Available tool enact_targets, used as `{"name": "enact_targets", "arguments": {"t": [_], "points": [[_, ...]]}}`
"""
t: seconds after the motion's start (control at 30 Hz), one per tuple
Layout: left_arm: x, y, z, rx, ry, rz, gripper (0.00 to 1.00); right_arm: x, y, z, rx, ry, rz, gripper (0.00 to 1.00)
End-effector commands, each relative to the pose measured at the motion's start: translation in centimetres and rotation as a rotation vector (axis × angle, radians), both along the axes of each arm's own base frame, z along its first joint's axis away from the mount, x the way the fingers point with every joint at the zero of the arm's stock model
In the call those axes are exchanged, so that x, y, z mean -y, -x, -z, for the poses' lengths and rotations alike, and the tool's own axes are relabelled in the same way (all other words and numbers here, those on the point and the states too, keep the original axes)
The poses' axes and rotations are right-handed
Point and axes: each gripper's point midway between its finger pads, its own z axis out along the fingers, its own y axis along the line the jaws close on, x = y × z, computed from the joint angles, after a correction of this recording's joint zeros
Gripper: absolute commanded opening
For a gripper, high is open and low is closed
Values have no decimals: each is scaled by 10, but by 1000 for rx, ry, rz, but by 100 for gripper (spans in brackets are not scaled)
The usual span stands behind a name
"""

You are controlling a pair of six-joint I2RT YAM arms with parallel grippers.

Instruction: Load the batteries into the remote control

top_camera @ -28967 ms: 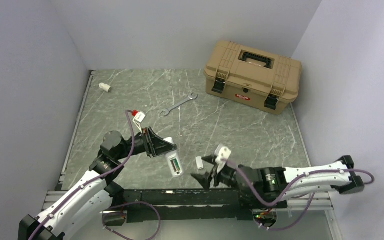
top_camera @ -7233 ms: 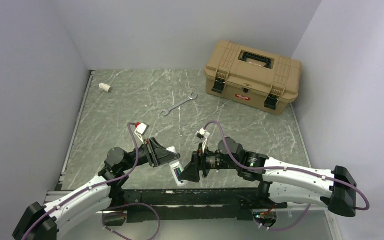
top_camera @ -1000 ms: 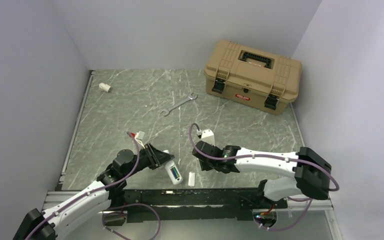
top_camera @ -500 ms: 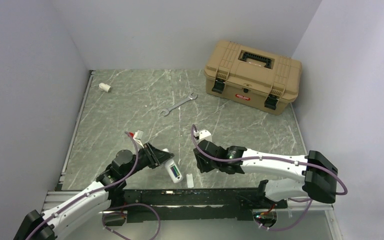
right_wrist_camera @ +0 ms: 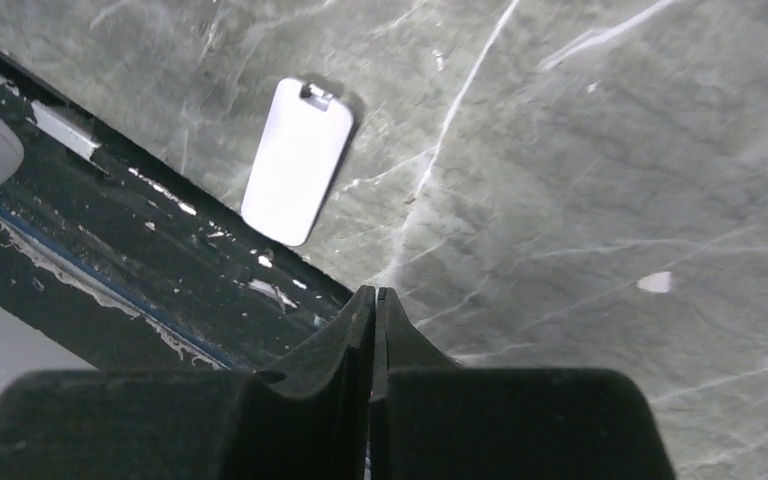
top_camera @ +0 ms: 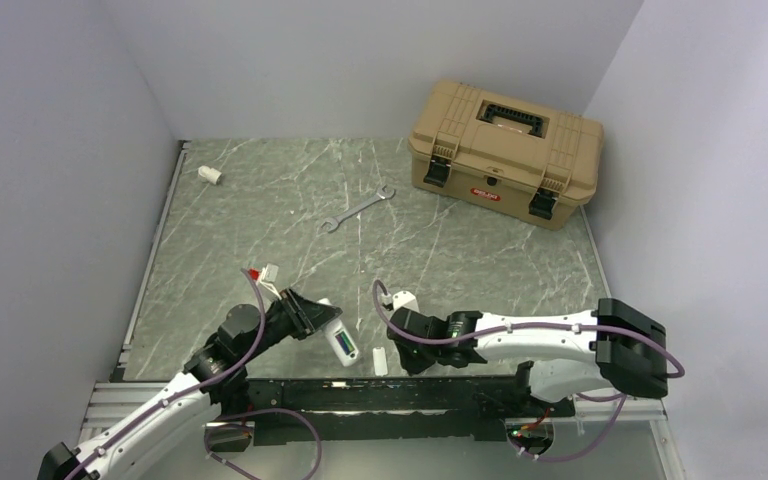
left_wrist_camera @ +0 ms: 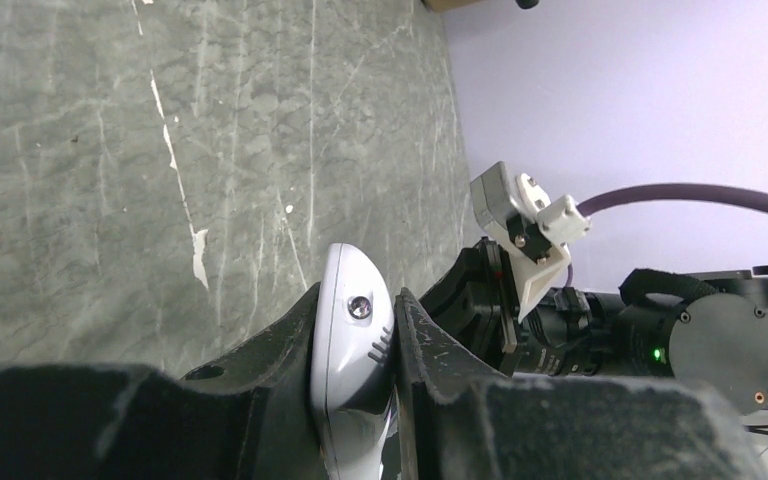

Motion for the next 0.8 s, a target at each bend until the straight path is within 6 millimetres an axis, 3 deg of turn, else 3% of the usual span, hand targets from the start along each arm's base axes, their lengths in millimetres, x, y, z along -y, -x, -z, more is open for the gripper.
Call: {"name": "enact_targets", "arguments": {"t": [0.0,0.23,0.77], "points": [[0,-3,-15,37,15,-11,0,-18,12,1,-46,-53,-5,6],[0,-3,-15,32,18,-13,0,-34,20,13,-83,-63,-44,5],[-18,-2,-18,38,-36,-78,0,-65,7,18,-54,-39,-82,4]]}}
